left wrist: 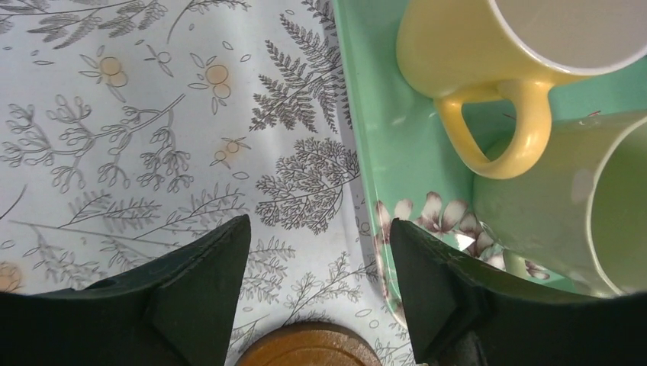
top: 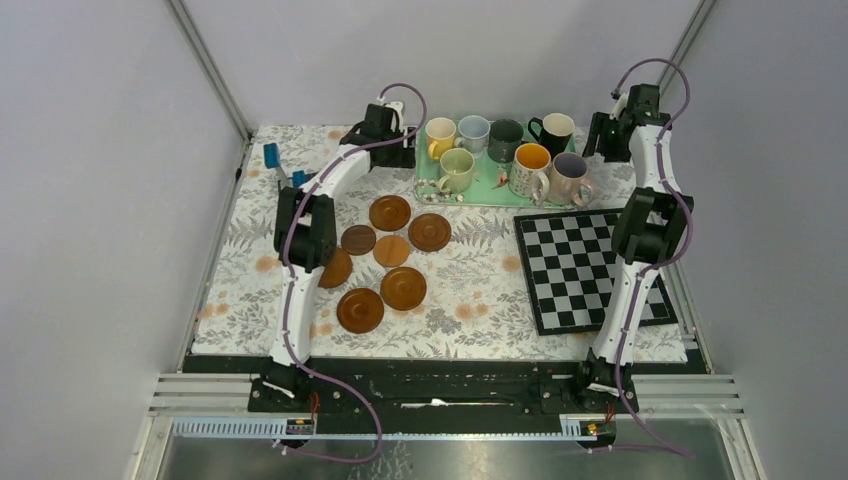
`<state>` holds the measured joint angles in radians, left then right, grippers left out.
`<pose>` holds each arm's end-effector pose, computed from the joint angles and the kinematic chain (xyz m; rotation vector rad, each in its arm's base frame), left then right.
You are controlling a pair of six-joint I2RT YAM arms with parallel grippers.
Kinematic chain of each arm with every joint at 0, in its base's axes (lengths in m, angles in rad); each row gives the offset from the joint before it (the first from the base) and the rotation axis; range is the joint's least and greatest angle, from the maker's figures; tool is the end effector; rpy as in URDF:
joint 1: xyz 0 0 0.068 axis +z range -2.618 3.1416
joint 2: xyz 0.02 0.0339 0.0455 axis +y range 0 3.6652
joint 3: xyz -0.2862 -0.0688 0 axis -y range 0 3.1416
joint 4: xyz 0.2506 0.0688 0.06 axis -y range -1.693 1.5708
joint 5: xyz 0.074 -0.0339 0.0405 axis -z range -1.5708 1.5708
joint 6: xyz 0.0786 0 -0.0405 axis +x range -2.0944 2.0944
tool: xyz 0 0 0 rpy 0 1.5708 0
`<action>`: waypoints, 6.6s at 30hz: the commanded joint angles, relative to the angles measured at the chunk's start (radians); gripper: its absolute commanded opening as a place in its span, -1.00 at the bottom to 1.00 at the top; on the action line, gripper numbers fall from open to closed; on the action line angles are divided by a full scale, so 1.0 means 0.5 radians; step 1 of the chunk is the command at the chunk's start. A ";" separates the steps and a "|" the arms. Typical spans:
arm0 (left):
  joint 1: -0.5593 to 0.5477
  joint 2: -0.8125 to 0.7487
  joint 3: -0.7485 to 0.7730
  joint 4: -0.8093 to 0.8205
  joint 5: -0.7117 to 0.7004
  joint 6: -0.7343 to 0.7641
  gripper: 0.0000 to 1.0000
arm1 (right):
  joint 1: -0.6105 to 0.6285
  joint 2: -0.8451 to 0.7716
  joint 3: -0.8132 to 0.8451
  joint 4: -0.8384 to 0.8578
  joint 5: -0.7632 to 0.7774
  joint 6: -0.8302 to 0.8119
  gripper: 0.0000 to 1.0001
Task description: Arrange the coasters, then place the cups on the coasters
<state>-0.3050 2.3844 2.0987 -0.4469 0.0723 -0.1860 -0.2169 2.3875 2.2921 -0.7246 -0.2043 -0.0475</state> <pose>0.5693 -0.1852 0.1951 0.1756 2.3176 -0.3332 0.5765 -0.1107 0.2349 0.1051 2.3696 0.1177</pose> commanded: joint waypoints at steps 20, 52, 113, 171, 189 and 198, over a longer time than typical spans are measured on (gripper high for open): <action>-0.093 0.327 0.203 0.228 -0.026 -0.130 0.27 | 0.013 0.329 0.118 0.082 -0.282 -0.014 0.06; 0.091 0.171 -0.107 0.145 -0.236 -0.126 -0.66 | 0.303 0.443 0.116 0.171 -0.429 -0.055 -1.00; 0.524 -0.810 -0.568 0.047 -0.290 0.108 0.98 | 0.245 -1.150 -0.761 -0.673 -0.199 -0.461 0.74; 0.607 -1.047 -0.853 -0.163 -0.082 0.143 0.98 | 0.240 -1.614 -2.859 0.861 0.616 -0.734 0.99; 0.839 -1.176 -0.918 -0.754 0.665 0.721 0.98 | 0.240 -0.806 -1.634 0.620 0.391 -0.915 0.99; 0.894 -1.421 -1.328 -0.849 0.811 1.089 0.98 | 0.295 -1.449 -1.841 0.171 -0.205 -1.034 0.99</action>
<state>0.1371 1.7687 1.5200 -0.8413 0.4038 0.2325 -0.0990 1.8557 1.3869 -0.5022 -0.1040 -0.5125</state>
